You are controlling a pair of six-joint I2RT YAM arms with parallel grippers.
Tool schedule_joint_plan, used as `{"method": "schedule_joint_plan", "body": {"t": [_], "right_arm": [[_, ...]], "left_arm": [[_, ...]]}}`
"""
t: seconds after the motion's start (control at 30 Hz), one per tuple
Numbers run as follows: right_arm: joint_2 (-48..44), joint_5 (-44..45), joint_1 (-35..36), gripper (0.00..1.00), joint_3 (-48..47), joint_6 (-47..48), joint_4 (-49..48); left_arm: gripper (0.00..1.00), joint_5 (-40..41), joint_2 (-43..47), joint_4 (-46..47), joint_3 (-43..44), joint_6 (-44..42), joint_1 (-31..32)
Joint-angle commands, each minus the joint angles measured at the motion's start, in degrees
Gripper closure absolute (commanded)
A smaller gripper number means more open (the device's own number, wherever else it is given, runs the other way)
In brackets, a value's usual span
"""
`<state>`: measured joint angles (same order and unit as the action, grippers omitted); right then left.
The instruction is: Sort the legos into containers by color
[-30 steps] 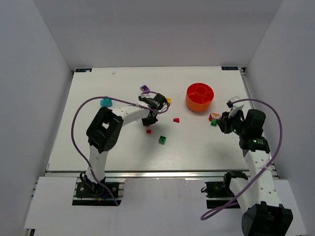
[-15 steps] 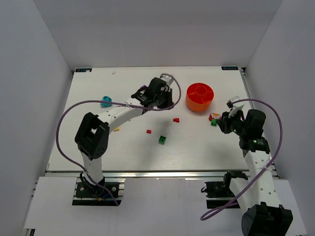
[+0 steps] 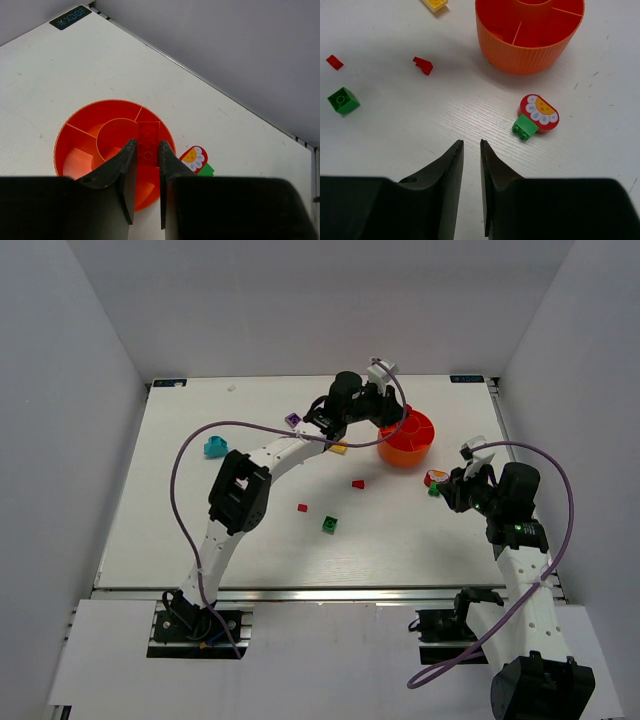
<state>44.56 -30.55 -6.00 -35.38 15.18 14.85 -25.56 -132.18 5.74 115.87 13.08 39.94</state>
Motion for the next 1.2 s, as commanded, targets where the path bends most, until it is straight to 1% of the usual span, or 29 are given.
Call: {"method": "schedule_joint_plan", "body": {"t": [0.0, 0.03, 0.13, 0.17, 0.37, 0.6, 0.7, 0.73, 0.87, 0.97, 1.03, 1.1, 1.13, 1.17], "right_arm": [[-1.0, -2.0, 0.1, 0.74, -1.7, -0.4, -1.6], [-1.2, -2.1, 0.0, 0.74, -1.7, -0.4, -1.6], [-1.5, -2.3, 0.2, 0.74, -1.7, -0.5, -1.6], [-1.6, -2.6, 0.2, 0.74, -1.7, -0.4, -1.6], [-1.7, -2.7, 0.1, 0.74, -1.8, -0.5, -1.5], [-2.1, -2.5, 0.1, 0.72, -1.9, -0.5, -1.6], [-2.1, -2.5, 0.1, 0.72, -1.9, -0.5, -1.6], [-2.1, -2.5, 0.2, 0.71, -1.8, -0.5, -1.6], [-2.1, -2.2, 0.1, 0.70, -1.9, -0.5, -1.5], [-2.1, -2.3, 0.2, 0.68, -1.9, -0.4, -1.5], [-2.0, -2.2, 0.2, 0.68, -1.8, -0.4, -1.6], [-1.9, -2.3, 0.2, 0.67, -1.8, -0.3, -1.5], [-2.0, -3.3, 0.1, 0.66, -1.7, 0.4, -1.4], [-1.9, -4.3, 0.3, 0.64, -1.7, 1.3, -0.9]], "left_arm": [[0.96, -2.0, 0.0, 9.3, 1.9, 1.7, 0.2], [0.96, -1.4, -0.4, 11.4, 2.0, 2.3, 0.2], [0.95, 0.1, -2.0, 13.8, 1.8, 2.8, 0.7], [0.92, 0.3, -3.1, 14.0, 2.2, 3.2, 0.7], [0.83, 1.4, -6.9, 12.5, 6.1, 3.6, 1.3], [0.78, 2.5, -7.7, 11.6, 5.5, 3.4, 1.3], [0.70, 3.1, -7.7, 10.7, 5.5, 3.3, 1.3], [0.65, 3.3, -7.7, 10.6, 5.5, 3.3, 1.3], [0.53, 3.9, -8.0, 9.9, 5.4, 3.2, 1.3], [0.49, 3.9, -7.9, 9.9, 5.4, 3.2, 1.3], [0.49, 3.8, -7.8, 10.1, 5.5, 3.4, 1.3], [0.53, 3.6, -7.2, 10.5, 5.5, 3.9, 1.3], [0.60, 3.3, -6.9, 10.7, 5.5, 4.3, 1.3], [0.82, 3.3, -6.1, 10.9, 5.3, 4.8, 1.3]]}}
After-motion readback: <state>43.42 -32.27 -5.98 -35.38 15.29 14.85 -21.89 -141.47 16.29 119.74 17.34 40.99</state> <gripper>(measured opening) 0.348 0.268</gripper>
